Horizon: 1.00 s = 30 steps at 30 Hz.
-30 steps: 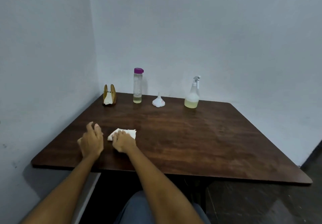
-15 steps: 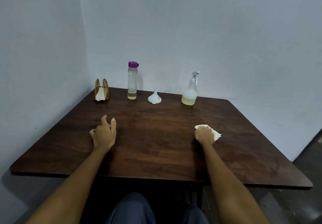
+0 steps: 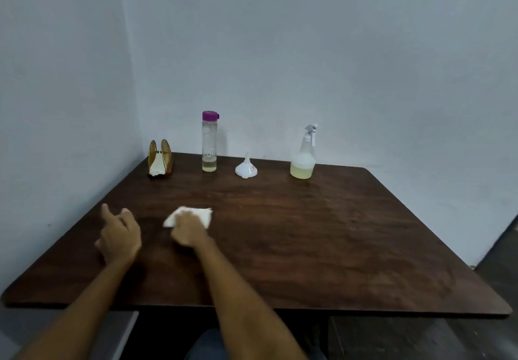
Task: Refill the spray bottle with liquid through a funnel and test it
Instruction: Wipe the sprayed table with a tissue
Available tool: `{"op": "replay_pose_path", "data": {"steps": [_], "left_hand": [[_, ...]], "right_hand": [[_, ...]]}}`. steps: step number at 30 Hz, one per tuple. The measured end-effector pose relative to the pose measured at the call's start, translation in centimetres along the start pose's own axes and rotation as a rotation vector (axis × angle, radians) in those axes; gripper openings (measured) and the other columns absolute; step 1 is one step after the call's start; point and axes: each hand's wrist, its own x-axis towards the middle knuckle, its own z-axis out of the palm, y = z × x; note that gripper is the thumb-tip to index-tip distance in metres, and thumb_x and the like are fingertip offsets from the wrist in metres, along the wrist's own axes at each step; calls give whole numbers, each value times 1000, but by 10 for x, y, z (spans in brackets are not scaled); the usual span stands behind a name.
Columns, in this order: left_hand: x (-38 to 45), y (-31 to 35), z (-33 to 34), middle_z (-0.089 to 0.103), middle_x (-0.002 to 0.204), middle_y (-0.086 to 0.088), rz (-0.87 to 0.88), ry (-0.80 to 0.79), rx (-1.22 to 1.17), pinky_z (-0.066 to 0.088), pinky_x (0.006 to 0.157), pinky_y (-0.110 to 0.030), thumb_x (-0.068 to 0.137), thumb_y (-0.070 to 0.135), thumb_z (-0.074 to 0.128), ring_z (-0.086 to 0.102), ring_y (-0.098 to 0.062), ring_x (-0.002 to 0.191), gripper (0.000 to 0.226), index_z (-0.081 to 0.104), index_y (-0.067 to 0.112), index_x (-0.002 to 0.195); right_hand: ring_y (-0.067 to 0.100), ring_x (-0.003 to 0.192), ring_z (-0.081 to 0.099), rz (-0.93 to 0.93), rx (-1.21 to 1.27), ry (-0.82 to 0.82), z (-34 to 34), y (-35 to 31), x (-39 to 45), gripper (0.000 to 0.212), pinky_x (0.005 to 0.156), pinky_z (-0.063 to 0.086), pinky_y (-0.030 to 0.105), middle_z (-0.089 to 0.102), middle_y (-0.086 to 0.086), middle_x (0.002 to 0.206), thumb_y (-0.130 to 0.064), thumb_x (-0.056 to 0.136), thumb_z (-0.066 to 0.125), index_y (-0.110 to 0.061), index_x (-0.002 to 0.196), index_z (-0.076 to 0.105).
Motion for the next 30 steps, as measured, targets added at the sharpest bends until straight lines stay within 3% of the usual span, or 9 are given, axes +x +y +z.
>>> {"op": "replay_pose_path", "data": {"steps": [4, 7, 11, 14, 19, 22, 26, 28, 30], "left_hand": [[-8, -1, -7, 53, 129, -27, 89, 106, -8, 22, 107, -56, 100, 27, 34, 49, -46, 118, 54, 24, -2, 144], [-18, 6, -7, 54, 131, -21, 157, 69, 5, 21, 107, -56, 100, 32, 35, 51, -43, 119, 55, 23, 2, 145], [-48, 19, -2, 60, 125, -16, 215, 15, -2, 23, 107, -54, 100, 35, 35, 53, -38, 117, 57, 22, 4, 146], [-74, 31, 4, 64, 119, -14, 288, -24, 1, 25, 106, -52, 100, 34, 35, 55, -37, 114, 55, 27, 3, 144], [-110, 48, 7, 65, 117, -11, 405, -110, 19, 23, 108, -51, 100, 33, 35, 55, -33, 115, 50, 34, 4, 141], [-122, 49, 4, 65, 118, -12, 431, -114, 33, 24, 107, -51, 100, 32, 35, 54, -34, 116, 49, 36, 4, 140], [-138, 56, 1, 64, 116, -17, 421, -106, 9, 26, 106, -51, 101, 31, 33, 52, -37, 117, 47, 39, 3, 138], [-150, 60, 4, 64, 116, -18, 449, -117, -10, 27, 105, -51, 101, 31, 33, 52, -37, 117, 46, 41, 3, 136], [-165, 63, 10, 64, 116, -18, 474, -157, -35, 31, 103, -51, 101, 30, 33, 53, -38, 116, 45, 43, 2, 135]], "right_hand": [[37, 127, 38, -165, -84, -101, 29, -13, -29, 37, 110, 27, 42, 45, 24, 135, -11, 92, 43, 5, 125, 48], [35, 126, 41, -184, -84, -16, 15, 18, -45, 38, 108, 29, 41, 46, 22, 135, -10, 90, 44, 4, 125, 49], [29, 111, 60, 34, -146, 203, -20, 95, -81, 36, 93, 44, 33, 64, 13, 118, -15, 79, 52, -10, 113, 64], [26, 98, 66, 274, -191, 367, -49, 157, -116, 30, 84, 46, 33, 69, 4, 101, -14, 71, 52, -18, 95, 70], [29, 117, 54, 449, -134, 426, -47, 175, -148, 37, 101, 38, 33, 60, 13, 121, -15, 82, 46, -5, 114, 61], [33, 117, 54, 338, -48, 354, -25, 135, -149, 38, 100, 40, 35, 60, 18, 122, -16, 82, 49, -1, 115, 61], [35, 104, 60, 87, -71, 292, 1, 79, -161, 30, 82, 43, 32, 64, 19, 110, -16, 80, 54, 0, 102, 67], [36, 113, 53, -20, -34, 240, 8, 76, -173, 32, 92, 39, 37, 60, 22, 118, -20, 87, 54, 3, 108, 63], [28, 128, 43, -64, -30, 202, 4, 89, -189, 44, 103, 35, 39, 52, 13, 135, -33, 90, 56, -5, 125, 57]]}}
